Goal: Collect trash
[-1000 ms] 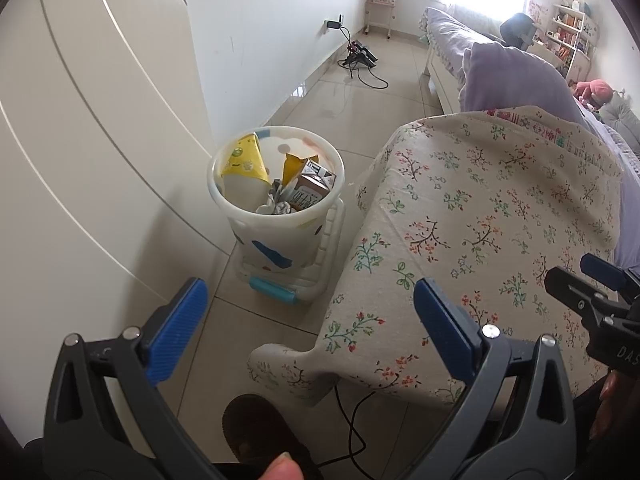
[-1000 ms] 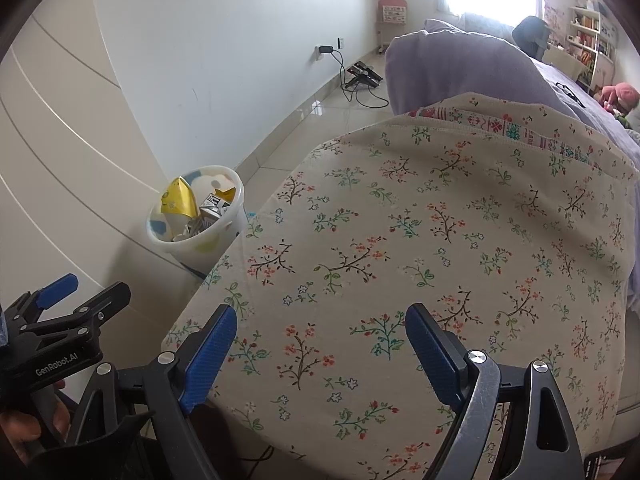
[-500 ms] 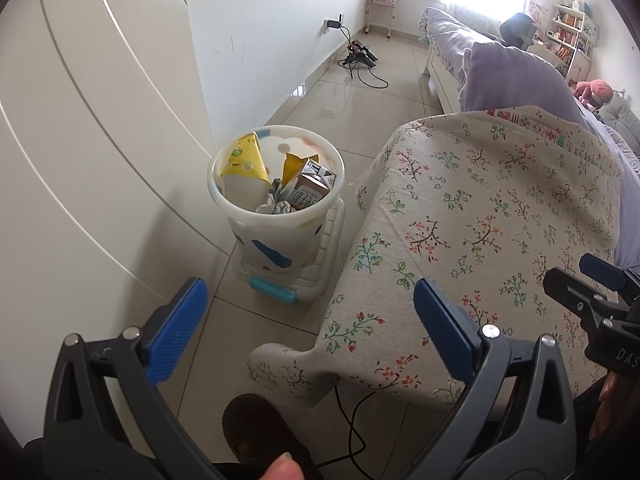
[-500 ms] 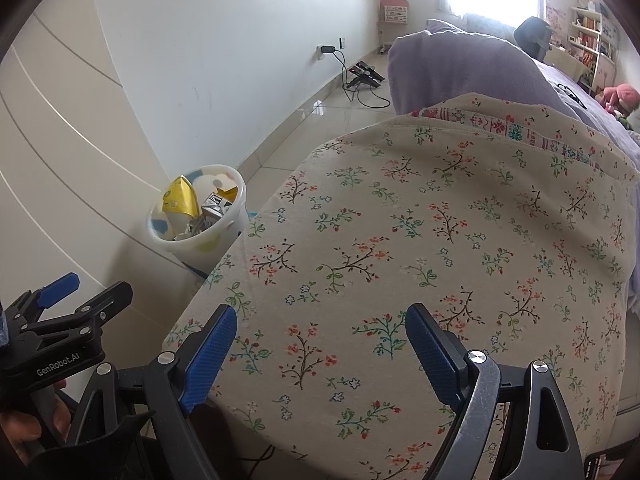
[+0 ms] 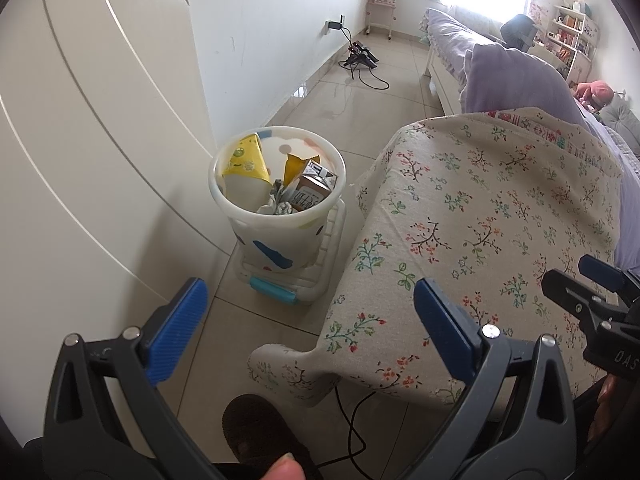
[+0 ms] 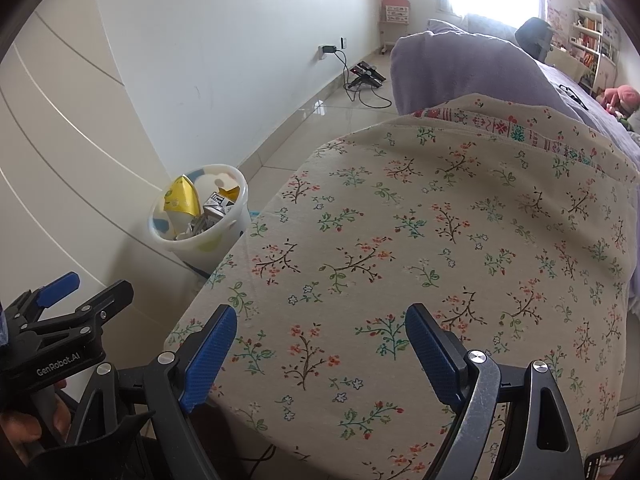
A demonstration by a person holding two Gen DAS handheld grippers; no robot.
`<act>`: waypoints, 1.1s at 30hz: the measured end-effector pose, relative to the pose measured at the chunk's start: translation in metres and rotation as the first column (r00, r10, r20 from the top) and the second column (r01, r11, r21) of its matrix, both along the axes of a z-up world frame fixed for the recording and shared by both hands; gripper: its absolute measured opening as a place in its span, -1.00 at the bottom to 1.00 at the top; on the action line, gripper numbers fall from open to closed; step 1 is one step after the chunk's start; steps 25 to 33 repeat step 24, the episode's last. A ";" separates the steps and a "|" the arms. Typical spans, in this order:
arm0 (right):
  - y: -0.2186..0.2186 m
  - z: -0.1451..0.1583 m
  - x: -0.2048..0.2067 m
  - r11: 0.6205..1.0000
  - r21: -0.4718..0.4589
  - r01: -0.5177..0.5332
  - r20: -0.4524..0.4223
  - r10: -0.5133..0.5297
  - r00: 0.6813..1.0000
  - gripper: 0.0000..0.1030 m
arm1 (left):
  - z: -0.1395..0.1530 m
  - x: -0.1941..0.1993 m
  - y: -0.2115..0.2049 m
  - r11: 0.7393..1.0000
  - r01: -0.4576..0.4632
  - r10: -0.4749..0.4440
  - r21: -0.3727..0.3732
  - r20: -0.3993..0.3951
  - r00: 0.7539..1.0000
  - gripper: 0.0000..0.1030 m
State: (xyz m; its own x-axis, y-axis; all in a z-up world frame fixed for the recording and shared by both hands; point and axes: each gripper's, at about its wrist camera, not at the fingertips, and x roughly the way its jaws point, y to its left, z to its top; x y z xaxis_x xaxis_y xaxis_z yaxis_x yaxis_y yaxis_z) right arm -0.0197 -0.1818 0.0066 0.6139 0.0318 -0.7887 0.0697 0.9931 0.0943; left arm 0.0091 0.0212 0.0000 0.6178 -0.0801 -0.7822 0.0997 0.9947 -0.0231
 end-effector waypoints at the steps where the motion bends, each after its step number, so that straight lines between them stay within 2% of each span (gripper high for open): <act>1: 0.000 0.000 0.000 1.000 0.000 0.001 0.000 -0.001 1.000 0.70 | 0.000 0.000 0.000 1.000 -0.001 0.001 0.000 0.001 1.000 0.98; 33: 0.007 -0.001 0.003 1.000 -0.009 -0.010 0.004 0.010 1.000 0.70 | 0.001 0.000 0.001 1.000 0.013 -0.014 -0.022 -0.014 1.000 0.98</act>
